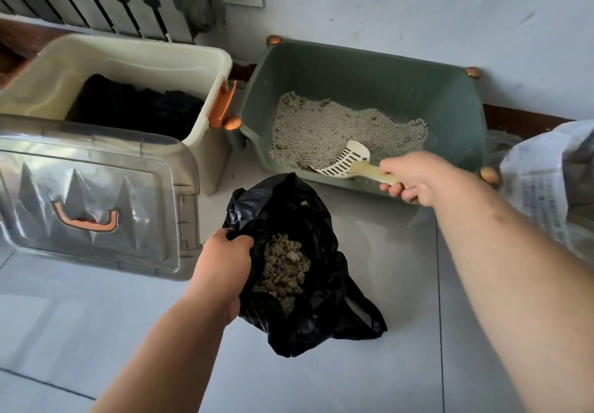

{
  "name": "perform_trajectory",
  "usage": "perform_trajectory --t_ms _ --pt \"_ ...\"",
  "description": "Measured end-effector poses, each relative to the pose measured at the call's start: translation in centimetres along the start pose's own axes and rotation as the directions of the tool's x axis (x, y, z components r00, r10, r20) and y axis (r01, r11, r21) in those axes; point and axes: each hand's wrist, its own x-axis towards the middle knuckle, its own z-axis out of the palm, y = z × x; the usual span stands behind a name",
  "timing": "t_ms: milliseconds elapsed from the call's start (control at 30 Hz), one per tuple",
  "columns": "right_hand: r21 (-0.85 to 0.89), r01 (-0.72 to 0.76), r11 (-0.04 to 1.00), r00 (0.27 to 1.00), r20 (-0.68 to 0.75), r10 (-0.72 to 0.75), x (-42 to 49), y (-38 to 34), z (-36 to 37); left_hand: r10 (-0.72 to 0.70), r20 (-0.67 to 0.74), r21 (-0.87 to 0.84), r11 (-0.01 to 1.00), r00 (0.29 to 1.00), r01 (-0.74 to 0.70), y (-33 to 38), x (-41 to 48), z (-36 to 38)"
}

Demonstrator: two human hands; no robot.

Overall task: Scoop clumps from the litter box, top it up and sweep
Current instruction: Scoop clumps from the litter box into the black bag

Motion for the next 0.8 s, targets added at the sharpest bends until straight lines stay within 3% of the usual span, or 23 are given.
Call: perform_trajectory --t_ms 333,533,700,800 --pt "0.321 0.089 0.943 0.995 0.005 -0.096 2.9 1.2 8.1 0.010 -0.022 -0.001 1.000 1.000 -0.010 0.2 0.4 -0.2" --pt "0.538 0.137 0.832 0.991 -0.082 -0.110 2.6 3.1 7.5 0.009 -0.039 0.026 1.000 0.999 -0.008 0.4 0.5 -0.3" --pt "0.525 0.159 0.836 0.986 -0.117 -0.115 1.8 4.5 5.4 0.032 -0.046 0.089 0.996 0.998 -0.027 1.0 0.4 -0.3" --pt "0.386 0.216 0.897 0.973 -0.165 -0.163 1.7 3.5 3.6 0.008 -0.051 0.048 0.999 0.999 -0.006 1.3 0.4 -0.3"
